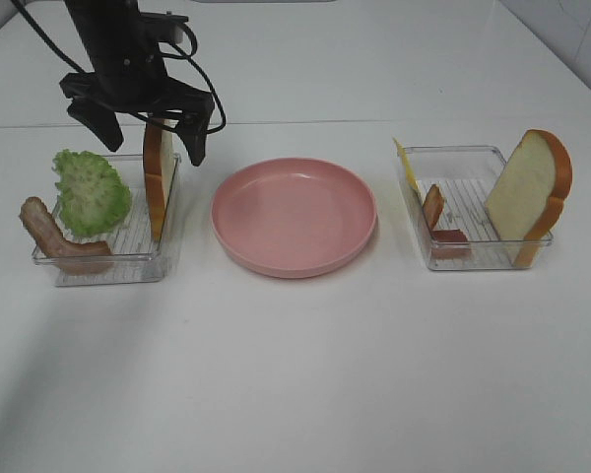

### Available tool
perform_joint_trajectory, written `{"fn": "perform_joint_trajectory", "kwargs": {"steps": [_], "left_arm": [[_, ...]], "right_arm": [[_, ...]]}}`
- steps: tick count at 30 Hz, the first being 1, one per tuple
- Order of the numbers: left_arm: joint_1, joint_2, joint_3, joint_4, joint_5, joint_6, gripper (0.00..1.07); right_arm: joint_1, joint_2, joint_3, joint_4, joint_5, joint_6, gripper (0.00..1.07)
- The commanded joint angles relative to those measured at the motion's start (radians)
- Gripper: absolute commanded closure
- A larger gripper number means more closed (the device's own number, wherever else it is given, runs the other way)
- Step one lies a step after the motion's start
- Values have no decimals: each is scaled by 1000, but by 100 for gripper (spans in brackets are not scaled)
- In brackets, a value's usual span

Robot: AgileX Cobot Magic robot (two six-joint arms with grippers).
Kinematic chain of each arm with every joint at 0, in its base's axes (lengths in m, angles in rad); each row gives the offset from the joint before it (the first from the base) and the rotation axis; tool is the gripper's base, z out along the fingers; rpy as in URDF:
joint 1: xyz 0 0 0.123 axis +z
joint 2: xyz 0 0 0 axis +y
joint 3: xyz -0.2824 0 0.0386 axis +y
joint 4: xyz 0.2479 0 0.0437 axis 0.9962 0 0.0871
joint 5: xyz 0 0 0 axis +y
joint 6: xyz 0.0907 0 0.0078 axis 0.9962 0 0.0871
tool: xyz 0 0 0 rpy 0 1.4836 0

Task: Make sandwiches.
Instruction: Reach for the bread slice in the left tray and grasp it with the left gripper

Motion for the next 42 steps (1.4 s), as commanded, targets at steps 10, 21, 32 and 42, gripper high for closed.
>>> {"fn": "perform_joint_trajectory", "kwargs": {"steps": [10, 21, 32, 42], "left_arm": [[-3, 1, -3, 8, 98, -14, 35], [-3, 1, -3, 2, 98, -25, 60], [-3, 1, -3, 2, 98, -25, 60], [-3, 1, -3, 18, 99, -46, 107]], "right_arm": [[-4, -30, 3, -2, -4, 7, 9], [-4, -30, 3, -2, -4, 7, 9], [-4, -30, 3, -2, -4, 7, 9], [-4, -30, 3, -2, -4, 7, 9]]}}
